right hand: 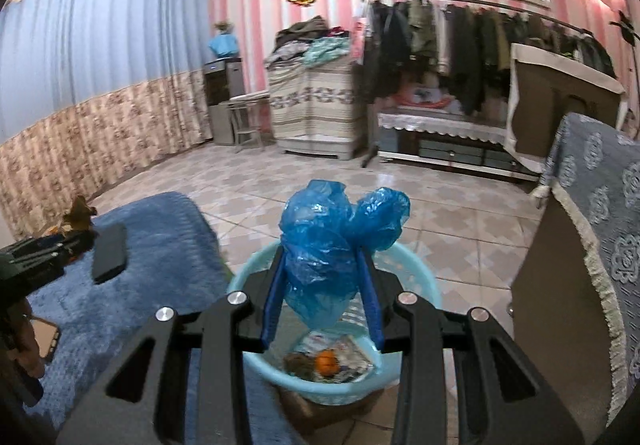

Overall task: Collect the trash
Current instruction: 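Carry the brown cloth with the left gripper over the wastebasket while the right gripper carries the blue bag, then open the left gripper to drop the brown cloth while the right gripper drops the blue bag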

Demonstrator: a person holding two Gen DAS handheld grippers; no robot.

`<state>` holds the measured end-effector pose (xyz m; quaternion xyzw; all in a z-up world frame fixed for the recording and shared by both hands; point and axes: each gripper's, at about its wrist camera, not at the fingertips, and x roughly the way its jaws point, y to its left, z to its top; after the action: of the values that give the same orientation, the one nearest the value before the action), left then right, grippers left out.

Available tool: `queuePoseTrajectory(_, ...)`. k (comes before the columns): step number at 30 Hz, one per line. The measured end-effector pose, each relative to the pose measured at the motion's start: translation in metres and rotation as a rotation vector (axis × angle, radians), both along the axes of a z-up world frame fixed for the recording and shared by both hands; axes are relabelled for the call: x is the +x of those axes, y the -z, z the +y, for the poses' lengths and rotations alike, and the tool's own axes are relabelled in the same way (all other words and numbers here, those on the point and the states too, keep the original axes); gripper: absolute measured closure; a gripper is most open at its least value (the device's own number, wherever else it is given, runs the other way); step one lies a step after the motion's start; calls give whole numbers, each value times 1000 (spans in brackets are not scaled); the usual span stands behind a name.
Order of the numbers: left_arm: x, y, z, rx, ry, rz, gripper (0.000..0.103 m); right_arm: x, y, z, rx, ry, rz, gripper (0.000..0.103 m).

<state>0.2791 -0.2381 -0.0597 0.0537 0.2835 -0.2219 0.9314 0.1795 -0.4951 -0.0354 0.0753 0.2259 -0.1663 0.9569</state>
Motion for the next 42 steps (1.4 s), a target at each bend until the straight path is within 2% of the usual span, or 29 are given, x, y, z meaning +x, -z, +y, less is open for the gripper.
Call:
queuePoseTrajectory(7,9,18,-84,1,156,23,60,-14,19,-38,-4,106,19,68)
queuePoseTrajectory(10,12,30,-119,41,209,23,60,-15,28,-51,9,134,26,68)
queuePoseTrajectory(13,11,41,-148,71,266,18,60,-16,38,-63,32,151,34,68)
queuePoseTrajectory(18,18,52,-180,77,331,42,58,-15,50,-73,61,167,42,68)
queuePoseTrajectory(19,20,53,-185,82,335,37,54,-15,51,-73,66,169,41,68)
queuePoseTrajectory(20,24,52,-187,88,335,36,42,-14,52,-75,73,172,40,68)
queuePoseTrajectory(21,26,52,-190,89,338,38,37,-14,54,-76,76,174,40,68)
queuePoseTrajectory(23,31,47,-189,84,326,25,28,-12,56,-80,81,177,42,68)
queuePoseTrajectory(29,42,33,-171,62,247,-13,14,-4,59,-75,87,182,40,68)
queuePoseTrajectory(34,50,22,-140,38,165,-25,11,16,63,-63,81,162,41,68)
queuePoseTrajectory(42,50,6,-88,30,56,-49,7,68,76,-44,61,107,97,67)
